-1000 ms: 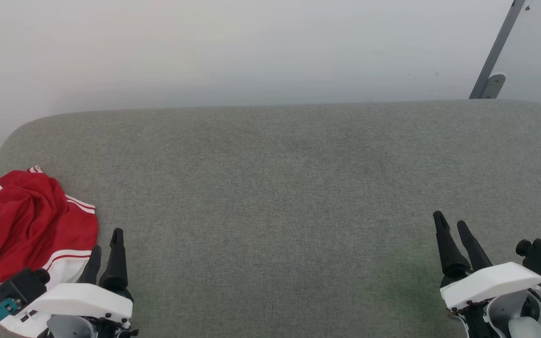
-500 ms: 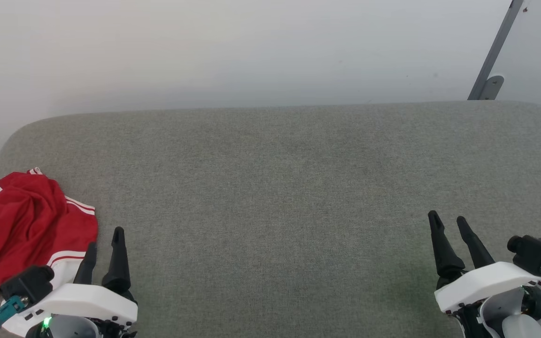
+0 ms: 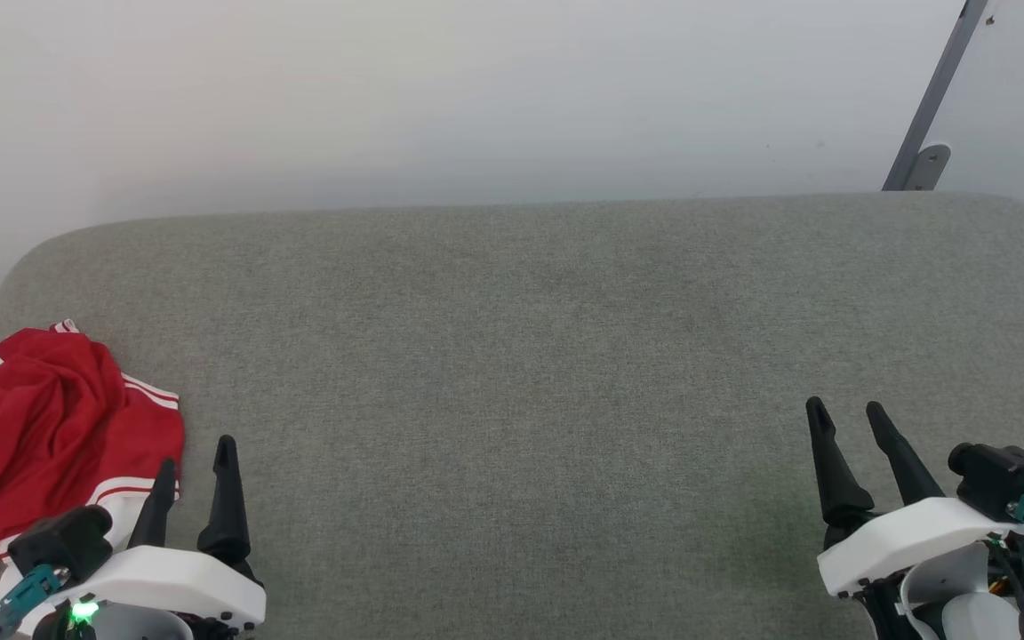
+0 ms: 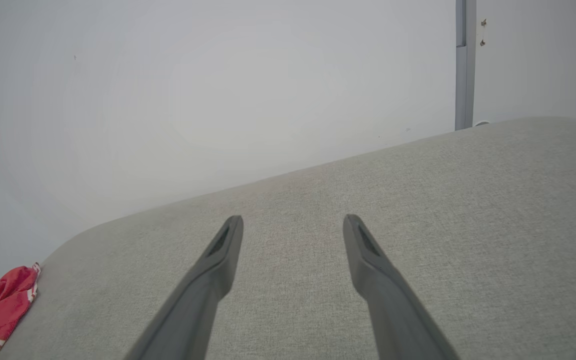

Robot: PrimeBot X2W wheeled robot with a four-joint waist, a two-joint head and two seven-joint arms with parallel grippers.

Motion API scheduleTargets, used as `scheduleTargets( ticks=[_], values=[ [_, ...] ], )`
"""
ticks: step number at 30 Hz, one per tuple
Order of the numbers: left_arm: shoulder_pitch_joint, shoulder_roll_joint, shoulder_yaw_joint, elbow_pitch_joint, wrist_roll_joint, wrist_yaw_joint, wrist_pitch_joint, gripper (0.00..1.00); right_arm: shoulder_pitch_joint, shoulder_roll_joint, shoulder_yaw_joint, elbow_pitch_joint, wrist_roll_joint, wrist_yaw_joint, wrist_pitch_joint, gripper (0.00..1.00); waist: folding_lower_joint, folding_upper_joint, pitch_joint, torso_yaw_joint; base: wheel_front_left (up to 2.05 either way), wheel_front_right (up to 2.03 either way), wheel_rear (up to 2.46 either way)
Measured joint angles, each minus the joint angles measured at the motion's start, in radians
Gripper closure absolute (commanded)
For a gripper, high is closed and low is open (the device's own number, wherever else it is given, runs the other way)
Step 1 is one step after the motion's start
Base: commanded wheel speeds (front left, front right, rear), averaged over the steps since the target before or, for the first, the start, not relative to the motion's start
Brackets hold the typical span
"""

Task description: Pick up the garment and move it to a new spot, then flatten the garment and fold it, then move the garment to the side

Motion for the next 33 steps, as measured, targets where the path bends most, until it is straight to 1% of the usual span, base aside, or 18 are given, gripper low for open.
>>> scheduleTargets(
  ticks=[13, 21, 33],
  values=[
    [0.002, 0.021, -0.035, -0.003, 0.074, 0.018, -0.027, 0.0, -0.001, -0.007, 0.01, -0.002, -0.109, 0.0, -0.027, 0.0, 0.0, 0.0, -0.005, -0.001, 0.0, 0.0, 0.0],
    [0.002, 0.038, -0.052, -0.004, 0.125, 0.02, -0.044, 0.0, -0.003, -0.007, 0.018, -0.006, -0.183, 0.0, -0.047, 0.0, 0.0, 0.0, -0.01, -0.003, 0.0, 0.0, 0.0],
    [0.003, 0.049, -0.056, -0.006, 0.184, 0.024, -0.067, 0.0, -0.004, -0.011, 0.023, -0.007, -0.259, 0.001, -0.065, 0.0, 0.0, 0.0, -0.016, -0.006, 0.0, 0.0, 0.0]
  ],
)
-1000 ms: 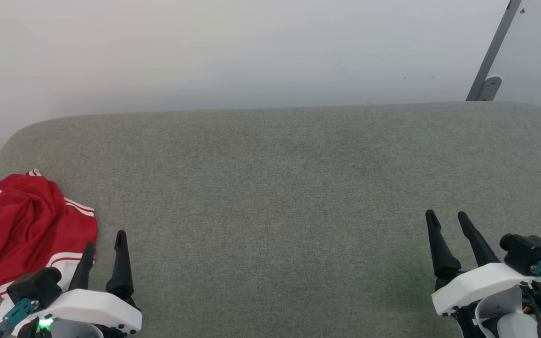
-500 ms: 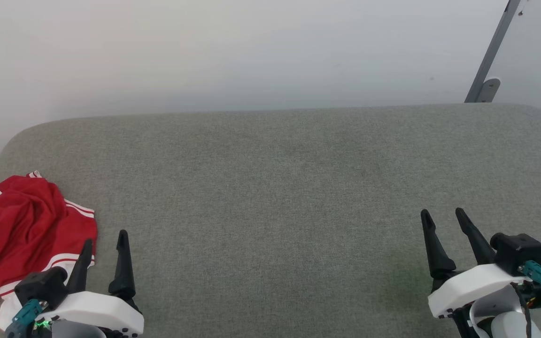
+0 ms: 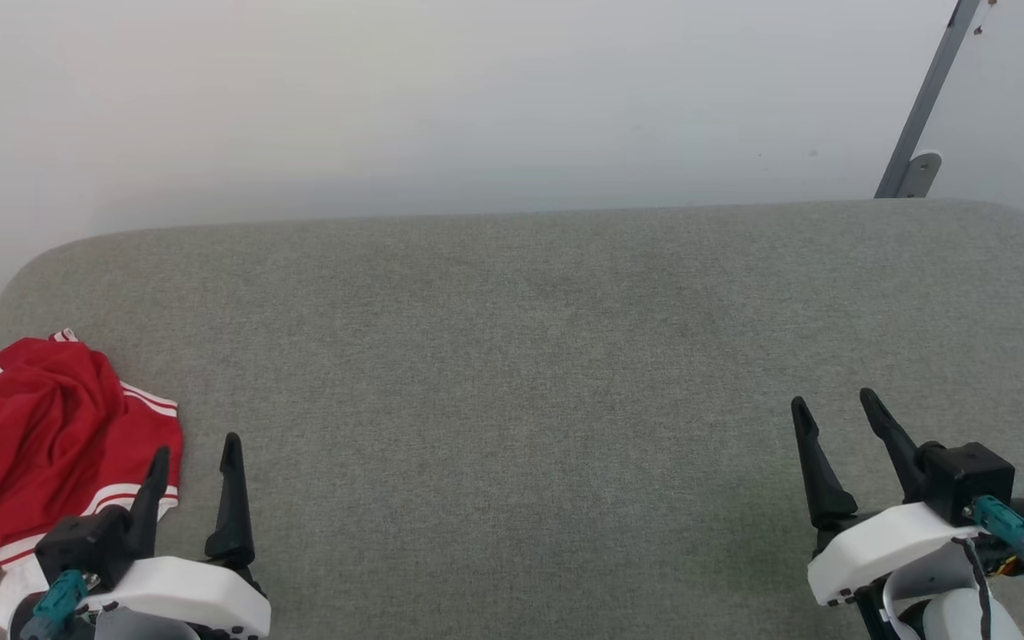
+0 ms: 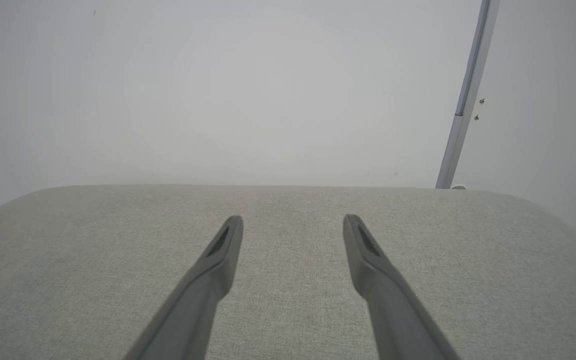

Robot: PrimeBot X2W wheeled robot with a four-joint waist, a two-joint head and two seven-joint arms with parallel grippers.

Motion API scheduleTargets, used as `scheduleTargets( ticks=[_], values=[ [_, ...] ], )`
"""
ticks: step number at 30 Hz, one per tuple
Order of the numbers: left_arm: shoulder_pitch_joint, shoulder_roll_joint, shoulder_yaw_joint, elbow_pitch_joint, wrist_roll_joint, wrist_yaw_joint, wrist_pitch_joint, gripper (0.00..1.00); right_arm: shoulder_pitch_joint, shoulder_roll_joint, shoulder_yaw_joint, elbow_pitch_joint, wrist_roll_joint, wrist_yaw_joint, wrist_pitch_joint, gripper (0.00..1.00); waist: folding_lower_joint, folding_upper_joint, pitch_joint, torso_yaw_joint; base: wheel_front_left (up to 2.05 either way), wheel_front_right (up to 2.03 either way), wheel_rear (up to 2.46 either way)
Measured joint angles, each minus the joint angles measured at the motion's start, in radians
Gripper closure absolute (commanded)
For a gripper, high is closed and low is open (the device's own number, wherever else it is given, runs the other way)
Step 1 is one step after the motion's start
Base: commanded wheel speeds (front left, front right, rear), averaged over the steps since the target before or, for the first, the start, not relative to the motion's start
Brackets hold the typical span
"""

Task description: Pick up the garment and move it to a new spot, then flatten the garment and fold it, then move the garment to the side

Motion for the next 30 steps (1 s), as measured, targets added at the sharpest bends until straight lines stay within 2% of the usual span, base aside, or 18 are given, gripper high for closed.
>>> scheduleTargets(
  ticks=[10, 23, 30],
  values=[
    [0.004, 0.009, 0.006, -0.005, 0.058, -0.003, -0.016, 0.0, 0.0, -0.005, 0.003, -0.002, -0.061, 0.0, -0.013, 0.0, -0.0001, 0.0, -0.005, -0.002, 0.0, 0.0, 0.0],
    [0.01, -0.007, 0.026, 0.0, 0.067, -0.023, -0.017, 0.0, 0.0, -0.005, 0.007, -0.004, -0.063, 0.0, -0.02, 0.0, 0.0, 0.0, -0.01, 0.001, 0.0, 0.0, 0.0],
    [0.013, -0.008, 0.051, 0.016, 0.058, -0.01, -0.017, 0.0, -0.005, -0.012, 0.06, 0.003, -0.049, 0.0, -0.021, 0.0, 0.0, 0.0, -0.017, 0.028, 0.0, 0.0, 0.0]
  ],
)
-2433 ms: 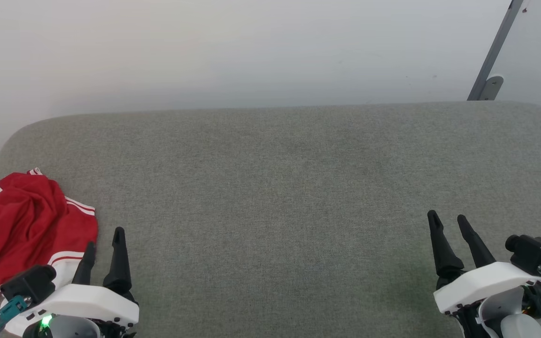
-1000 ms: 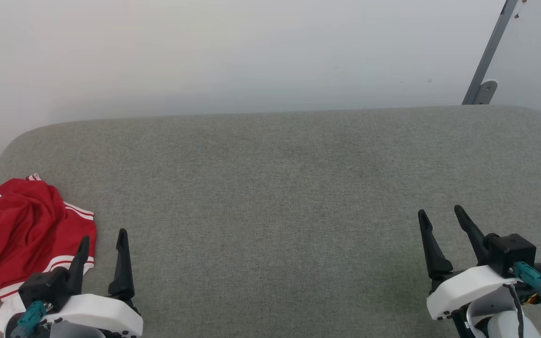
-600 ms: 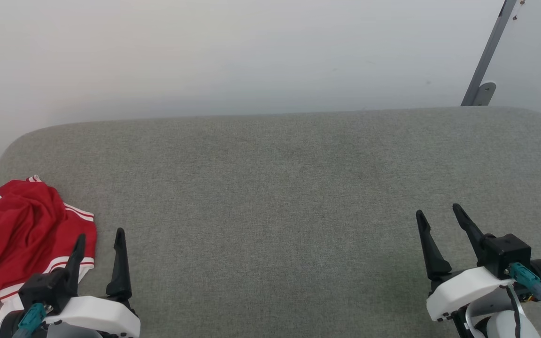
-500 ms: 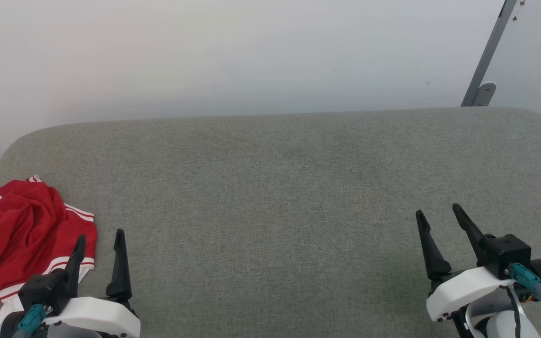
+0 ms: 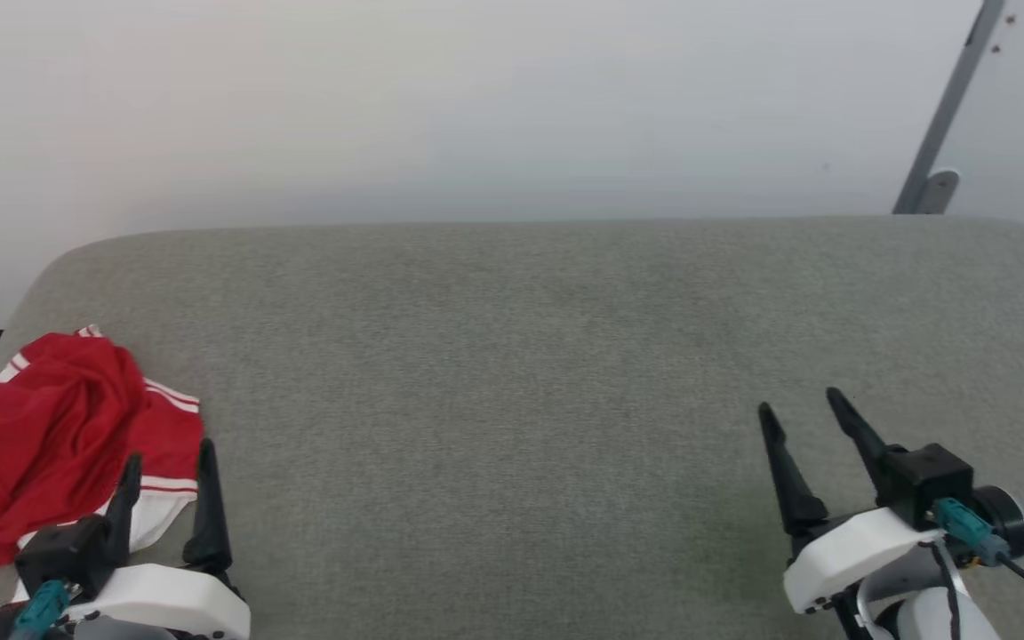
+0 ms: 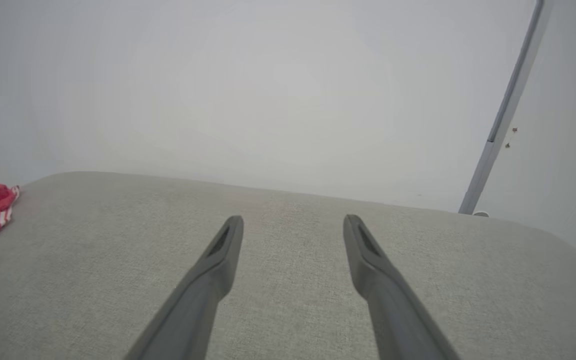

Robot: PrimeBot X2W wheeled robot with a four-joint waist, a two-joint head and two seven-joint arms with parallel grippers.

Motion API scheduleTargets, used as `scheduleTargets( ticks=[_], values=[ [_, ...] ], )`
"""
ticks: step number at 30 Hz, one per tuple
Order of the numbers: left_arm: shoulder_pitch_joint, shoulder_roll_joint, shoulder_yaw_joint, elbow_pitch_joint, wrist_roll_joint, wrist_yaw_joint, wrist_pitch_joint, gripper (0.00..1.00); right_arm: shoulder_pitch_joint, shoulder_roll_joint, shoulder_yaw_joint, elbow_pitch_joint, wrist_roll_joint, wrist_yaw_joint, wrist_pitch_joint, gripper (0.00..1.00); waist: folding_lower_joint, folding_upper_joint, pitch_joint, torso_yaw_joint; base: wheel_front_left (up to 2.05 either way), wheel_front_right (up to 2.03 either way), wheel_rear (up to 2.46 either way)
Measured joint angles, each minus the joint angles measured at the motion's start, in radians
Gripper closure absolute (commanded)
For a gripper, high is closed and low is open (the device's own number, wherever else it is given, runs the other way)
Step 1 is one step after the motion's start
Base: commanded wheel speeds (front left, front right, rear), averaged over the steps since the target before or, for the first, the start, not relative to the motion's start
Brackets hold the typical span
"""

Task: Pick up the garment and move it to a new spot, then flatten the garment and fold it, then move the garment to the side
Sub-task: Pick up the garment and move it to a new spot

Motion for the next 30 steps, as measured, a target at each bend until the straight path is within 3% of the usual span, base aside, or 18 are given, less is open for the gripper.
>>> scheduleTargets(
  ticks=[18, 30],
  values=[
    [0.031, 0.036, 0.049, -0.031, -0.025, 0.041, 0.022, 0.0, -0.057, -0.02, 0.167, 0.049, 0.068, 0.0, -0.001, 0.0, 0.0, 0.0, -0.039, 0.214, 0.0, 0.0, 0.0],
    [0.067, 0.05, 0.068, -0.07, -0.046, 0.067, 0.038, 0.0, -0.065, -0.026, 0.199, 0.07, 0.097, 0.0, -0.016, 0.0, 0.0, 0.0, -0.054, 0.33, 0.0, 0.0, 0.0]
  ],
)
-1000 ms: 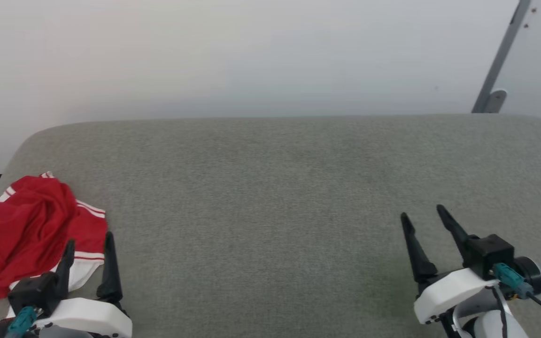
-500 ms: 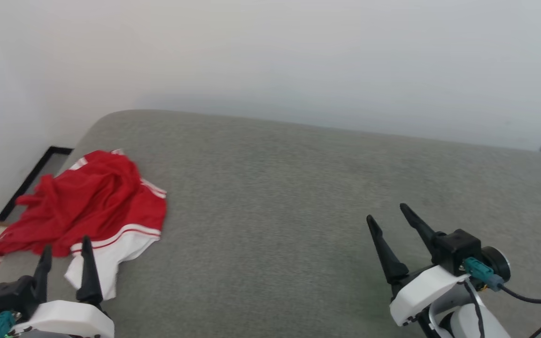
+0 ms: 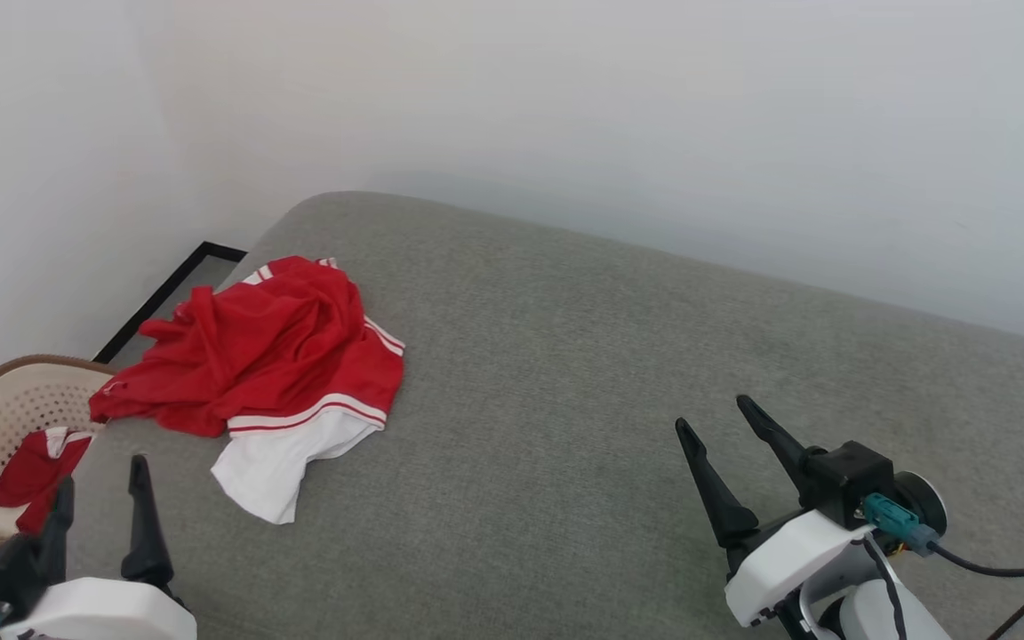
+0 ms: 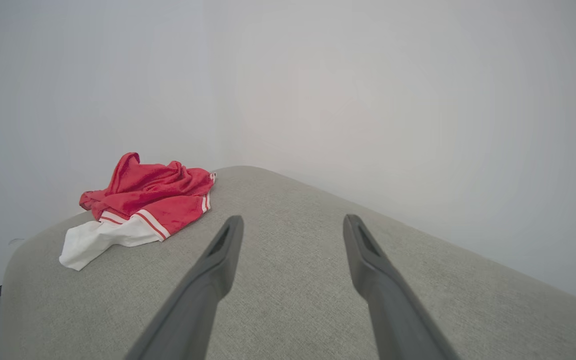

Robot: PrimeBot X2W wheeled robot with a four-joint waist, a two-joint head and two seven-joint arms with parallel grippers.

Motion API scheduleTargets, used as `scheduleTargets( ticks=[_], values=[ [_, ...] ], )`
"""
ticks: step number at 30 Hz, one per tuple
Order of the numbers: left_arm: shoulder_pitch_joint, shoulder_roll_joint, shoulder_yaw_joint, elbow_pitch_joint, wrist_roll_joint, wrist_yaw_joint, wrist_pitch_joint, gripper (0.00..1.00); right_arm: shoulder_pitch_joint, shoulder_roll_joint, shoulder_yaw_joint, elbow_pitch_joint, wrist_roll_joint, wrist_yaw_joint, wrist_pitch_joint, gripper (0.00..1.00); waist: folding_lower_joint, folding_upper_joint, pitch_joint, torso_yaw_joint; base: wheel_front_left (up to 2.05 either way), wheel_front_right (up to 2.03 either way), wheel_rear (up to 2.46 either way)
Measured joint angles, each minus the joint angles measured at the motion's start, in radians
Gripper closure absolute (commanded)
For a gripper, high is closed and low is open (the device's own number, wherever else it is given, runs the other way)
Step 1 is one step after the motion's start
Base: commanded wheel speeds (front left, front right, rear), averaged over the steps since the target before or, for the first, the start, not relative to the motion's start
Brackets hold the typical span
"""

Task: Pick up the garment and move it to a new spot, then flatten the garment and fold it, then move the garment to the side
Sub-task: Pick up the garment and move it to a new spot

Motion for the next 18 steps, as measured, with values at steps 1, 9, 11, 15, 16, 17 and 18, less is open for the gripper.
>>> scheduleTargets(
  ticks=[1, 9, 11, 15, 16, 17, 18],
  values=[
    [0.0, -0.001, 0.005, -0.002, -0.007, 0.001, 0.004, 0.0, 0.0, 0.0, -0.001, -0.001, 0.0, 0.0, -0.001, 0.0, 0.0, 0.0, 0.0, 0.005, 0.0, 0.0, 0.0],
    [-0.053, 0.02, 0.021, 0.002, -0.034, -0.011, 0.049, 0.0, 0.002, -0.001, -0.032, -0.016, -0.003, 0.0, 0.004, 0.0, 0.0, 0.0, 0.025, 0.011, 0.0, 0.0, 0.0],
    [-0.084, 0.028, 0.02, 0.01, -0.043, -0.023, 0.056, 0.0, 0.001, -0.002, -0.039, -0.021, -0.01, 0.0, 0.006, 0.0, 0.0, 0.0, 0.036, 0.004, 0.0, 0.0, 0.0],
    [-0.146, 0.055, 0.029, 0.052, -0.065, -0.052, 0.068, 0.0, -0.003, -0.004, -0.053, -0.03, -0.016, 0.0, 0.015, 0.0, 0.0, 0.0, 0.054, -0.014, 0.0, 0.0, 0.0],
    [-0.185, 0.071, 0.03, 0.087, -0.067, -0.066, 0.074, 0.0, -0.008, -0.005, -0.059, -0.043, -0.028, 0.0, 0.024, 0.0, 0.0, 0.0, 0.071, -0.027, 0.0, 0.0, 0.0],
    [-0.207, 0.076, 0.027, 0.105, -0.067, -0.076, 0.076, 0.0, -0.014, -0.006, -0.064, -0.052, -0.034, 0.0, 0.026, 0.0, 0.0, -0.0001, 0.082, -0.034, 0.0, 0.0, 0.0],
    [-0.207, 0.076, 0.027, 0.105, -0.067, -0.076, 0.076, 0.0, -0.014, -0.006, -0.064, -0.052, -0.034, 0.0, 0.026, 0.0, 0.0, -0.0001, 0.082, -0.034, 0.0, 0.0, 0.0]
  ],
)
